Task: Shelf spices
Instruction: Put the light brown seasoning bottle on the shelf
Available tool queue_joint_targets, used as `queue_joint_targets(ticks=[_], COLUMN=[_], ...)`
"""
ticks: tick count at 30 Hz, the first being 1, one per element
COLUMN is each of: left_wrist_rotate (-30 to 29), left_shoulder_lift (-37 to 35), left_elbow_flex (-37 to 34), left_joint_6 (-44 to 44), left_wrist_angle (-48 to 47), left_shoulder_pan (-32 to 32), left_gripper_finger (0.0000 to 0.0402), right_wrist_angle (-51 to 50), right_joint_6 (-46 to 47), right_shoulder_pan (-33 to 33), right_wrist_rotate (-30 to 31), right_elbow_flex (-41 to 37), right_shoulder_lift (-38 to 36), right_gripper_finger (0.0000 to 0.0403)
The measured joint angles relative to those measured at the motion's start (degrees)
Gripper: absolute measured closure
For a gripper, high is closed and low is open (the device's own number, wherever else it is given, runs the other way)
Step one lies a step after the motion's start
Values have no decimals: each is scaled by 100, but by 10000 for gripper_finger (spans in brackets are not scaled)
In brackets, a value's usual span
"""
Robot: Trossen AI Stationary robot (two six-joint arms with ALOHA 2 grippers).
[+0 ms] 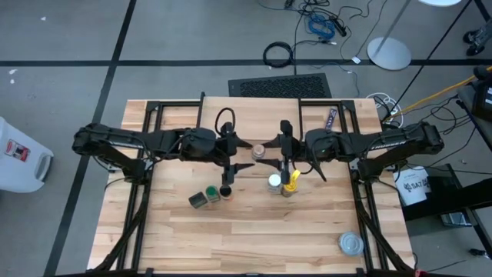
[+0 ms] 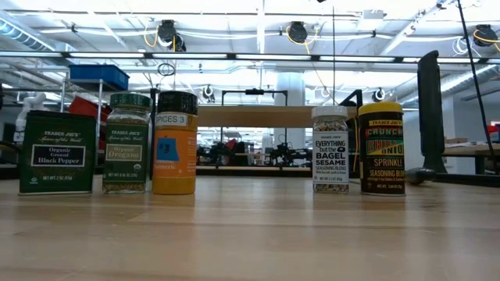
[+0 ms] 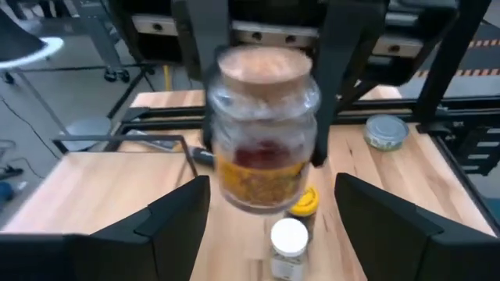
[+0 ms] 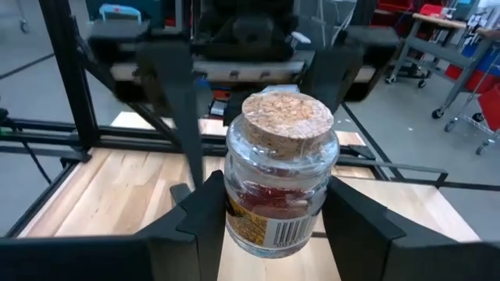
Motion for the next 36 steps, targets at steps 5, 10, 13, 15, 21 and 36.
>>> queue_joint_targets(ticks=[5, 10, 13, 15, 21, 36], left_wrist_rotate=[31, 33, 37, 50, 48, 99], left_shoulder_lift=[11, 11, 43, 65, 231, 280], left_elbow_flex=[-9, -9, -9, -9, -7, -6], left_joint_6=[-143, -137, -118, -113, -23, 9], left_wrist_angle=[-5, 45, 80, 124, 426, 407], left_shoulder_pan=[17, 20, 15, 15, 17, 87], left_gripper_finger=[118, 118, 118, 118, 118, 167], right_wrist_angle=[58, 73, 136, 123, 123, 61], right_joint_6=[3, 3, 3, 3, 3, 5], right_shoulder_pan=[0, 0, 0, 0, 0, 0], right_wrist_rotate=[0, 0, -2, -7, -29, -31], right_elbow_flex=[0, 0, 0, 0, 0, 0], right_shoulder_lift=[-2, 0, -1, 0, 0, 2], right_gripper_finger=[234, 234, 234, 234, 234, 234])
